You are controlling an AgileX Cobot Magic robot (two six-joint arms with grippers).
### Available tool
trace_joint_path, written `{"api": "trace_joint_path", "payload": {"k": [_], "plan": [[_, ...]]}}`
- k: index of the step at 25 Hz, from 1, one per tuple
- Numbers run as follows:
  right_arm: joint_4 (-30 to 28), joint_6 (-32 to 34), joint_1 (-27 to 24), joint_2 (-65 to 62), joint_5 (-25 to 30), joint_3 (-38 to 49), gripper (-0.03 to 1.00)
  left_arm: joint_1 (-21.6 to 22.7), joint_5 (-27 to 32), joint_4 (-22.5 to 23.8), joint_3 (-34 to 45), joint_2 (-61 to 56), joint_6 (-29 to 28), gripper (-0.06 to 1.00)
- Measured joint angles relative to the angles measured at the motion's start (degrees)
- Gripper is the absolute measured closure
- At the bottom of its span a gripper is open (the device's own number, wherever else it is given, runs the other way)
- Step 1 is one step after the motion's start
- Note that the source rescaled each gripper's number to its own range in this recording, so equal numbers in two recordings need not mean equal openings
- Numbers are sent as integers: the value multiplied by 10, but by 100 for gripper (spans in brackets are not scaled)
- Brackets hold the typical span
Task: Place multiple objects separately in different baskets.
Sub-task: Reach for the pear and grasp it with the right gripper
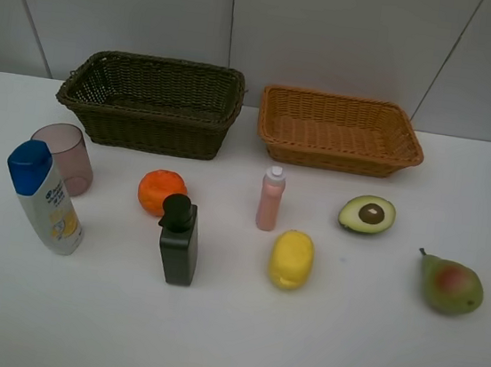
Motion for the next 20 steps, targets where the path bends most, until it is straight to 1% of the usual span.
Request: {"api": "trace_joint_path", "payload": {"k": [20], "plan": [[0, 0, 0, 0, 0, 0, -3, 0, 0, 0, 0, 0, 0, -5]]}}
